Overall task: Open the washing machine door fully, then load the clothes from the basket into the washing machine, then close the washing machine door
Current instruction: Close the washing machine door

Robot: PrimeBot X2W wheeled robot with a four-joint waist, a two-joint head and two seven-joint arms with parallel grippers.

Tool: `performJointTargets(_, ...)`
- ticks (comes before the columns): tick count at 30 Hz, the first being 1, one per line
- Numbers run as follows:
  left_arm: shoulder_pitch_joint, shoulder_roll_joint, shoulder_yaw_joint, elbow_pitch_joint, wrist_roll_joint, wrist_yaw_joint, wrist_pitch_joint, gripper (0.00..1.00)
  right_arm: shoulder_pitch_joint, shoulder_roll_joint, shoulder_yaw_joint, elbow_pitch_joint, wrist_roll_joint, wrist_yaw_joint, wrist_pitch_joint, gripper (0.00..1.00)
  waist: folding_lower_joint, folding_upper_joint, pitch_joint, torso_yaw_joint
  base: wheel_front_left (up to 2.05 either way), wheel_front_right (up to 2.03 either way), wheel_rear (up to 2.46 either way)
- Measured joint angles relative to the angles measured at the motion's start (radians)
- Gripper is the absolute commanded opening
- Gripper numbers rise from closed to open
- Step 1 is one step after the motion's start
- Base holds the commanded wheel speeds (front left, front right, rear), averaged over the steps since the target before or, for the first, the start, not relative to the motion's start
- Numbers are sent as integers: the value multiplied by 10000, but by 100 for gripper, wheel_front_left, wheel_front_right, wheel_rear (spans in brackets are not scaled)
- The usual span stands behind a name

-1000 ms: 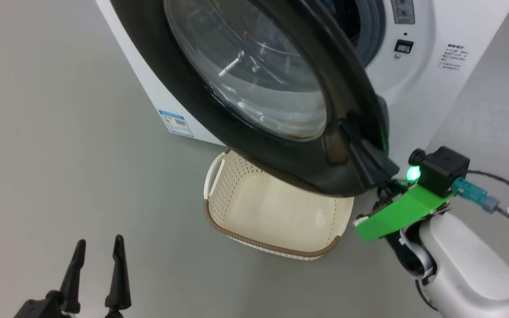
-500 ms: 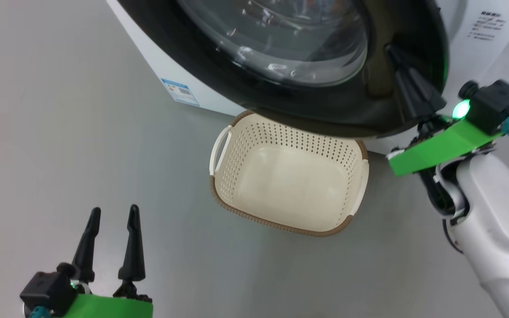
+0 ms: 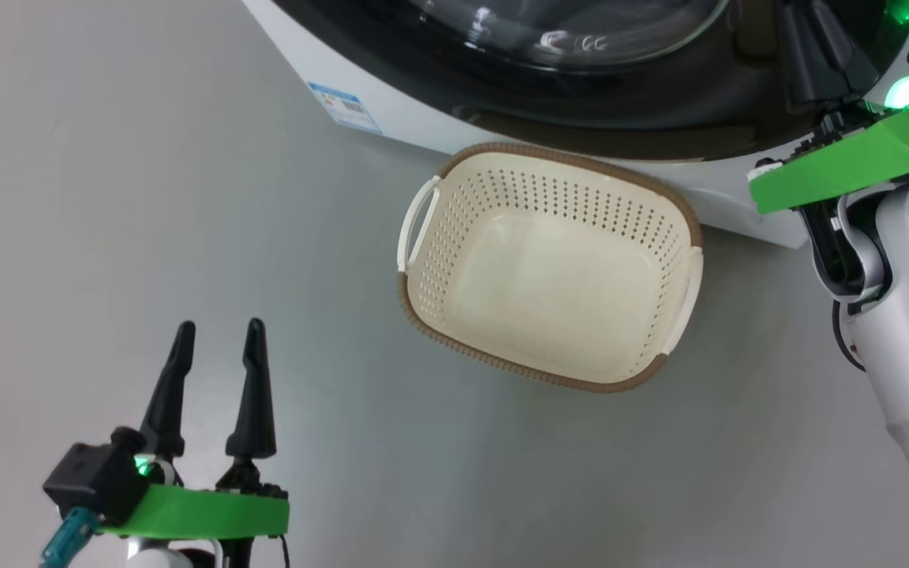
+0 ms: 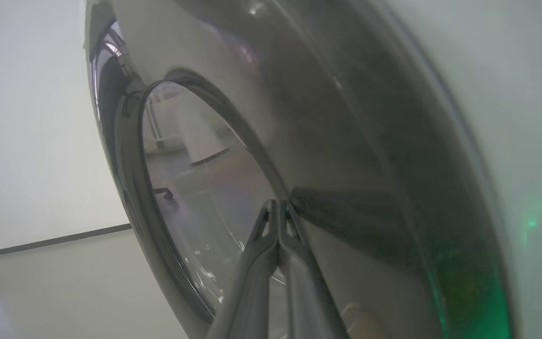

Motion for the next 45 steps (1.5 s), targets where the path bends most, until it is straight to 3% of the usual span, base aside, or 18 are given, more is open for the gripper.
performJointTargets(8, -314, -15, -44, 8, -88, 0, 0, 100, -347, 274, -46, 238, -132, 6, 2, 0, 1, 0, 360, 104, 0, 0, 0)
performJointTargets(18, -321, -15, 86, 201, -71, 0, 0, 100, -115, 313, 215, 4, -56, -23, 0, 0, -1, 0, 3, -273, 0, 0, 0)
performJointTargets(22, -301, 56, 169, 268, -46, 0, 0, 100, 384, 343, 313, -222, -2, -67, 0, 47, -1, 0, -211, -516, 0, 0, 0)
performJointTargets(25, -259, 155, 253, 330, 25, 0, 0, 100, 912, 464, 309, -389, -2, -69, 0, 98, -1, 0, -420, -719, 0, 0, 0)
performJointTargets(45, 764, 1093, 541, 502, 196, 0, 0, 100, 4397, 1087, -378, -1202, 17, -69, 0, 100, -2, 0, -1972, -2665, 0, 0, 0)
